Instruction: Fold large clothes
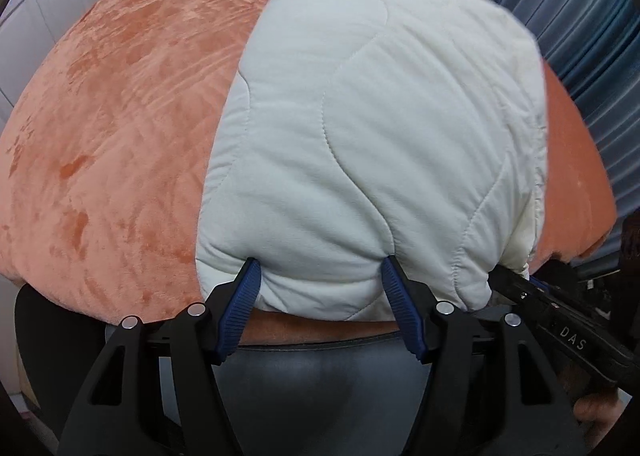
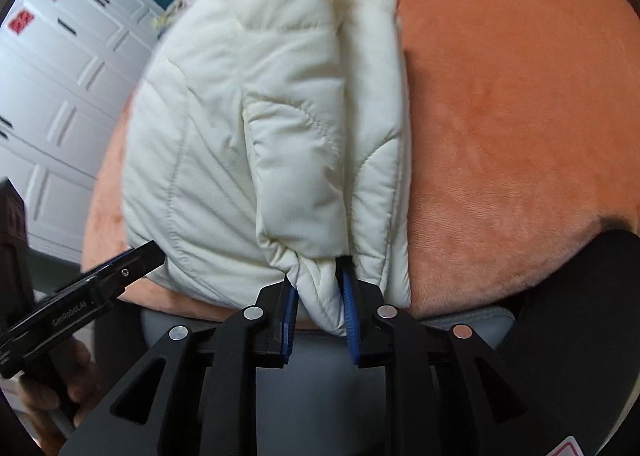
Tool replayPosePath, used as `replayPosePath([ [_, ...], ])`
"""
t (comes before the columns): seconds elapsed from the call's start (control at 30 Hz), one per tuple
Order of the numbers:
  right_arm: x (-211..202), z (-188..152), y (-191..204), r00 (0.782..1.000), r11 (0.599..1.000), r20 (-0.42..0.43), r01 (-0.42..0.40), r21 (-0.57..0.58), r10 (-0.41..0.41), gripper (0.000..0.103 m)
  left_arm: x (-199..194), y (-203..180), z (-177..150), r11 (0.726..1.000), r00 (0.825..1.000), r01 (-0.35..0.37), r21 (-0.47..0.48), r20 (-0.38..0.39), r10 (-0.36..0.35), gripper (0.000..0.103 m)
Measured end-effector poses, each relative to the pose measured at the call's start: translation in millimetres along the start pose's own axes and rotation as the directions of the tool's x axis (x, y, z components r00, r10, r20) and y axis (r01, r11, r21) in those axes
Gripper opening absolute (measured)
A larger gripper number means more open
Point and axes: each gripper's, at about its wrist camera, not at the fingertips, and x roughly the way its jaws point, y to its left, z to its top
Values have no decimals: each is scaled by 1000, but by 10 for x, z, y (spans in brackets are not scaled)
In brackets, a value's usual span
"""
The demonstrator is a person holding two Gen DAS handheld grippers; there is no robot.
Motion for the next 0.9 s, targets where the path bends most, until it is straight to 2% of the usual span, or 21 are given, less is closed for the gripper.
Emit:
replayPosePath([
  [0.1, -312, 132, 46, 997, 999, 58, -50, 17, 49, 28, -318, 144, 216, 999, 997, 37, -35, 74, -35, 61],
  [0.27, -564, 619, 259, 981, 999, 188, -42, 9, 40, 52, -528, 222, 811, 996, 986, 67, -63, 158, -57, 61],
  [0.43, -554, 1221, 359, 956, 993, 288, -84, 85, 56, 60, -489, 123, 1314, 997, 982, 54, -51, 183, -44, 61],
  [0.53, -355, 1555, 349, 962, 985, 272, -83, 155, 38, 60, -356, 41, 1563, 998, 986, 55, -44, 160, -47, 61],
  [0.6, -143, 1768, 310, 973, 974, 228, -77, 213, 27, 61, -236, -55, 1700, 998, 989, 43, -34, 142, -38, 61],
  [0.67, 154, 1959, 269, 989, 964, 148, -48, 260, 9, 62, -125, -131, 1788, 999, 992, 39, -28, 122, -35, 61],
  [0.7, 288, 1974, 262, 994, 962, 112, -25, 273, -6, 57, -84, -163, 1815, 999, 993, 38, -26, 115, -35, 61],
  [0.73, 361, 1960, 258, 994, 960, 107, -40, 277, 11, 23, -51, -190, 1824, 999, 993, 40, -23, 109, -38, 61],
  [0.77, 357, 1919, 278, 992, 961, 124, -64, 270, 31, 13, -27, -213, 1828, 999, 994, 44, -20, 106, -42, 61],
  [0.8, 235, 1832, 296, 982, 969, 188, -73, 238, 28, 12, -8, -230, 1826, 999, 993, 47, -18, 106, -45, 61],
  [0.87, 52, 1683, 370, 959, 987, 280, 2, 163, -49, 11, 54, -237, 1801, 999, 993, 47, -17, 106, -45, 61],
  [0.9, 44, 1609, 354, 950, 987, 299, 40, 156, -85, 11, 108, -252, 1796, 999, 994, 42, -15, 99, -41, 61],
])
